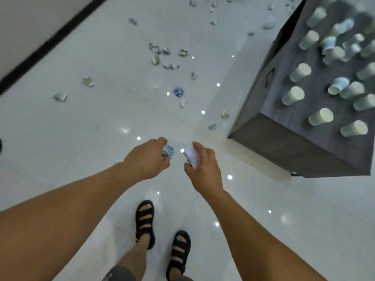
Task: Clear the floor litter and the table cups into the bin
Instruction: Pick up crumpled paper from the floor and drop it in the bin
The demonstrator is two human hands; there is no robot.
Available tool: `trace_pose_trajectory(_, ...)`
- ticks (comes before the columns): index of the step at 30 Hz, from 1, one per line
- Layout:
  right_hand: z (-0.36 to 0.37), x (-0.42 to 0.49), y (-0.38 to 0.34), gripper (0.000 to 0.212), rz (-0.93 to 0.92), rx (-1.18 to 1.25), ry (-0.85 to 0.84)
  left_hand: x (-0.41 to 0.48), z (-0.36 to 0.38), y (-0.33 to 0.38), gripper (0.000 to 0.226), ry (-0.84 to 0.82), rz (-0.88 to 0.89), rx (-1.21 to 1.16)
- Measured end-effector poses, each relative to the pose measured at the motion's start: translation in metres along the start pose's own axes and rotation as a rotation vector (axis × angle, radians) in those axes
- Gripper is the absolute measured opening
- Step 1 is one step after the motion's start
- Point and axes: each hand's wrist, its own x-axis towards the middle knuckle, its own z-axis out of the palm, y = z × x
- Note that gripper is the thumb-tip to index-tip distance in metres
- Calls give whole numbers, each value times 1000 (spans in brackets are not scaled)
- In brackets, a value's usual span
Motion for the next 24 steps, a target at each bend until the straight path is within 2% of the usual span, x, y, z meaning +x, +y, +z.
trace_pose_trajectory(6, -62, -50, -110, 65, -257, -99, -74, -113, -104, 4, 49, 167, -163, -29)
trace_pose_trajectory(12, -76, -91, -218, 64, -548, -304, -195, -217, -155, -34, 47, 297, -332, -85)
trace_pose_trajectory(17, -41, -123, -302, 64, -735, -440, -266, -288, -177, -97, 44, 402, -474, -146)
trace_pose_trajectory(24, 61, -166, -439, 64, -936, -525, -318, -385, -225, -232, 41, 522, -615, -205)
